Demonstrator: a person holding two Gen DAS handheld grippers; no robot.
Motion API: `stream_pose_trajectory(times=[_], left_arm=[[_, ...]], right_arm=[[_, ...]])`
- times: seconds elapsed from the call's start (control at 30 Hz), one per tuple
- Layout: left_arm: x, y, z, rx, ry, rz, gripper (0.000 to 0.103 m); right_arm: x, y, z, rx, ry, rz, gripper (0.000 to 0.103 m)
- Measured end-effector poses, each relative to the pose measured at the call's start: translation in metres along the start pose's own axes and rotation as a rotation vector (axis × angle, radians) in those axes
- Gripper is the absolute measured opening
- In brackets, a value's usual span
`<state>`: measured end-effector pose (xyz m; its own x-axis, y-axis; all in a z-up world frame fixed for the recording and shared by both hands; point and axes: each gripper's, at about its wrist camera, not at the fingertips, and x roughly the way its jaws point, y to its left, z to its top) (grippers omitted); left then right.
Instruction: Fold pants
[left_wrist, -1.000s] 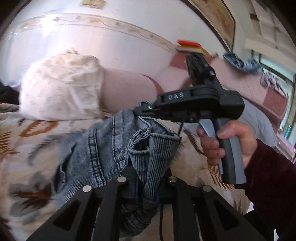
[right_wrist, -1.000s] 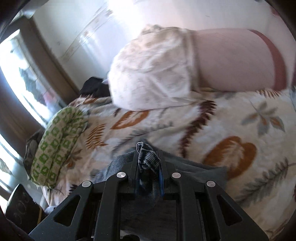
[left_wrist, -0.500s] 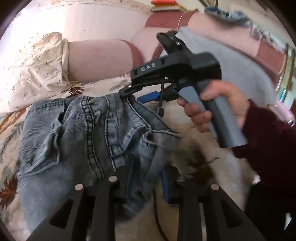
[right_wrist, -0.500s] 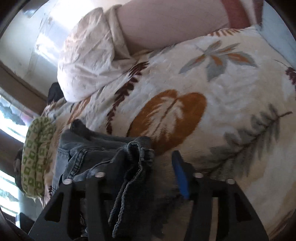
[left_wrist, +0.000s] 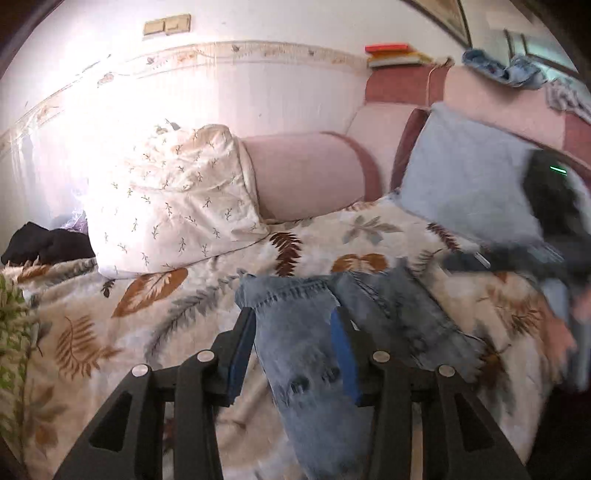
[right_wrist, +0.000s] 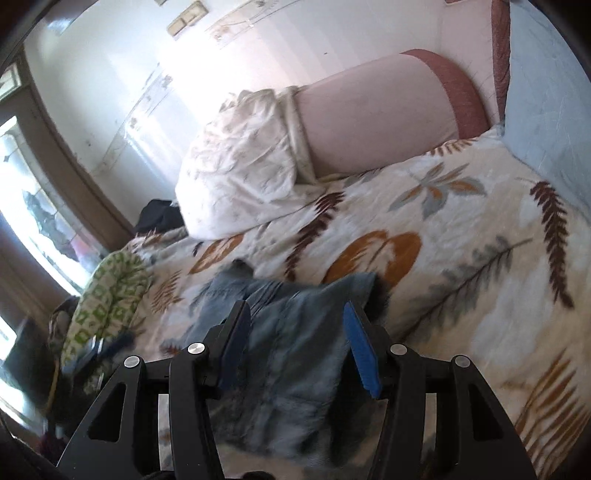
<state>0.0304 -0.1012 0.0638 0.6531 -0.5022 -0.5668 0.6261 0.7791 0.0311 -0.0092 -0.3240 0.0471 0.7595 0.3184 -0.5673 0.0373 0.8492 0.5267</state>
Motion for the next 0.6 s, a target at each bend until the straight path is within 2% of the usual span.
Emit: stream_pose_trajectory(times=[0.07,0.1,0.2,0.27,0.37,0.5,0.6], left_arm=[[0.016,-0.007,0.004,0.030,0.027,0.004,0.045],[0.029,-0.012,0.007,0.044,0.044,-0.009,0.045],[0.070,-0.025,0.007,0.084,0.147,0.016,0.045],[0.096,-0.027,0.000,0.095,0.216,0.038,0.045],[0.122,-0.022,-0.011,0.100,0.273,0.098,0.044],[0.138,-0.016,-0.016,0.102,0.314,0.115,0.045],[0.145,-0.015,-0.020,0.096,0.313,0.133,0.045]], right_arm=[[0.004,0.013,-0.019,0.012,0.022,0.055,0.052],[0.008,0.016,-0.025,0.009,0.035,0.056,0.052],[0.028,0.018,-0.042,-0.001,0.095,-0.009,0.052],[0.043,0.007,-0.048,0.042,0.143,-0.037,0.052],[0.059,-0.008,-0.054,0.069,0.200,-0.065,0.050],[0.073,-0.017,-0.055,0.087,0.214,-0.058,0.050],[0.084,-0.018,-0.054,0.082,0.219,-0.061,0.050]])
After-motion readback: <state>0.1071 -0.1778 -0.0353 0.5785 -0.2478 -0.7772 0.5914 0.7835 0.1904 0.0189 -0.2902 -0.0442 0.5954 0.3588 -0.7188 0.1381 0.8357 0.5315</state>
